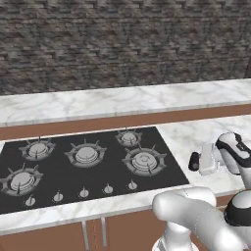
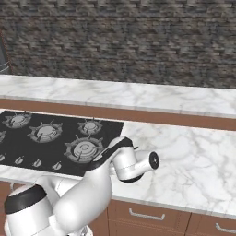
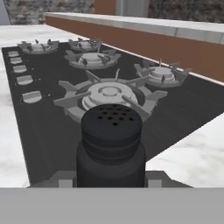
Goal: Take 2 condiments from the cabinet and move them on the counter near the stove.Make sure the condiments are lined up with each other, next to each other.
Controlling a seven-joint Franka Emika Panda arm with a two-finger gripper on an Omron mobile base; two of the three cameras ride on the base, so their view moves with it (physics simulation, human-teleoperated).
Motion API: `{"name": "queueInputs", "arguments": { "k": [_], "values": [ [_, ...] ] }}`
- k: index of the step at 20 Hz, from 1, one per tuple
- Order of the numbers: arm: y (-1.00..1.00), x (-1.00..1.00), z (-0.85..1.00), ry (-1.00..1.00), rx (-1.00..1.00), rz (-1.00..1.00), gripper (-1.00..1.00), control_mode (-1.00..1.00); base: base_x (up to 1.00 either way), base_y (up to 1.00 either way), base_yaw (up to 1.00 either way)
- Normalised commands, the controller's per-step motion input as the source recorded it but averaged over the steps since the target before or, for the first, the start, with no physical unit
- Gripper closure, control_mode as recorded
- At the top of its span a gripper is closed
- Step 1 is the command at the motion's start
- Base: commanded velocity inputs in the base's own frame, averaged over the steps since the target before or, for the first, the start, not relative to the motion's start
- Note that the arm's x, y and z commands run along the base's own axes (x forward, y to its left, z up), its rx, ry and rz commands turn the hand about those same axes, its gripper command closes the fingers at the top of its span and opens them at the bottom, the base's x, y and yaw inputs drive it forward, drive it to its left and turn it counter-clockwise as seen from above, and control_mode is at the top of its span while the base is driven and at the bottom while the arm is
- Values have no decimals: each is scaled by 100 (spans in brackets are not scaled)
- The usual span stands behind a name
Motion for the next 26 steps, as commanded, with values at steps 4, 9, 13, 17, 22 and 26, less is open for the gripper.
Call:
{"name": "queueInputs", "arguments": {
  "k": [4,9,13,17,22,26],
  "values": [
    [-2,20,-29,0,0,2,100,-100,0,0,0],
    [-2,18,-27,0,1,2,100,-100,0,0,0],
    [-13,21,-20,0,2,3,100,-100,0,0,0],
    [-9,16,-19,0,2,0,100,-100,0,0,0],
    [-10,12,-16,0,2,1,100,-100,0,0,0],
    [0,1,-12,0,0,0,-100,-100,0,0,0]
  ]
}}
